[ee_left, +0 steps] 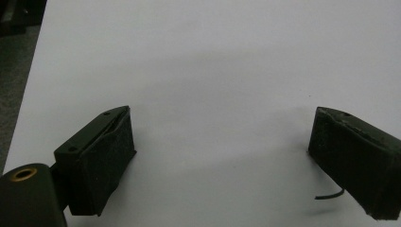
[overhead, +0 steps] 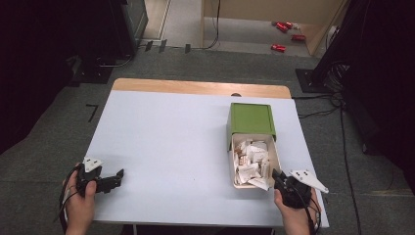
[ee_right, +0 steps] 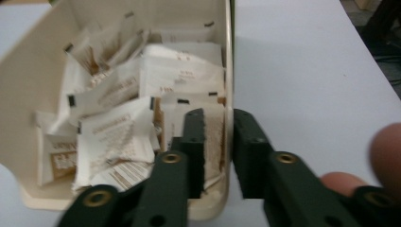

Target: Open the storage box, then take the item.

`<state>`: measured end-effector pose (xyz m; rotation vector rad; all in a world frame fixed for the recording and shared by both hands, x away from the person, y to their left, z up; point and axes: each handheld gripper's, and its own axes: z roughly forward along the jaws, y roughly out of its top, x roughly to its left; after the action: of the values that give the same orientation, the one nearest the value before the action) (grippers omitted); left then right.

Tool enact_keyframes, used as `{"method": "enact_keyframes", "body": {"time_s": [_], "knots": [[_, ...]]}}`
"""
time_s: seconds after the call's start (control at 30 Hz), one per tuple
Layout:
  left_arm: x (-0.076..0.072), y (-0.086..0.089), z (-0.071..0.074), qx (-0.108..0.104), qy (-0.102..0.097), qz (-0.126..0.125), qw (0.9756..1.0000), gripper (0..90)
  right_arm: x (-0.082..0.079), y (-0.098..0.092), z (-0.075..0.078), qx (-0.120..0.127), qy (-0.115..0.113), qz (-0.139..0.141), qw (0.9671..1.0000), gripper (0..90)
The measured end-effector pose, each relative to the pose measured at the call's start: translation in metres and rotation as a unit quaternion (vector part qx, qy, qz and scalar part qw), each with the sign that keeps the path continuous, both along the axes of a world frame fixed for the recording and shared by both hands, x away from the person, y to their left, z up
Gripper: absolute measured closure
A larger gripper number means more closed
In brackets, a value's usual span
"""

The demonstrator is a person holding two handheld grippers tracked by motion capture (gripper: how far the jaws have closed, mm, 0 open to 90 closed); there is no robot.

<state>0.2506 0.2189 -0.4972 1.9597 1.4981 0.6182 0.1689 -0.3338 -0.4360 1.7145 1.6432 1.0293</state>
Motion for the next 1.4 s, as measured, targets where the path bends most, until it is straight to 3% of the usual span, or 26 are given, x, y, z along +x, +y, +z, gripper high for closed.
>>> {"method": "enact_keyframes", "body": {"time_s": [0.27,0.67,1.03,1.3,1.4], "knots": [[0.000,0.000,0.000,0.000,0.000,0.000,1.0000,8.1,0.000,0.001,0.016,0.007,-0.032,-0.006,0.9995,66.1],[0.000,0.000,0.000,0.000,0.000,0.000,1.0000,8.1,0.009,0.010,0.037,0.011,-0.060,0.002,0.9981,64.2],[0.000,0.000,0.000,0.000,-0.001,0.000,1.0000,8.2,0.014,0.025,0.034,0.012,-0.054,0.021,0.9982,64.3],[0.000,0.000,0.000,0.000,0.000,0.000,1.0000,8.1,0.020,0.037,0.022,0.030,-0.041,0.046,0.9976,65.3],[0.000,0.000,0.000,0.000,0.000,0.000,1.0000,8.1,0.021,0.044,0.018,0.023,-0.041,0.052,0.9975,65.3]]}}
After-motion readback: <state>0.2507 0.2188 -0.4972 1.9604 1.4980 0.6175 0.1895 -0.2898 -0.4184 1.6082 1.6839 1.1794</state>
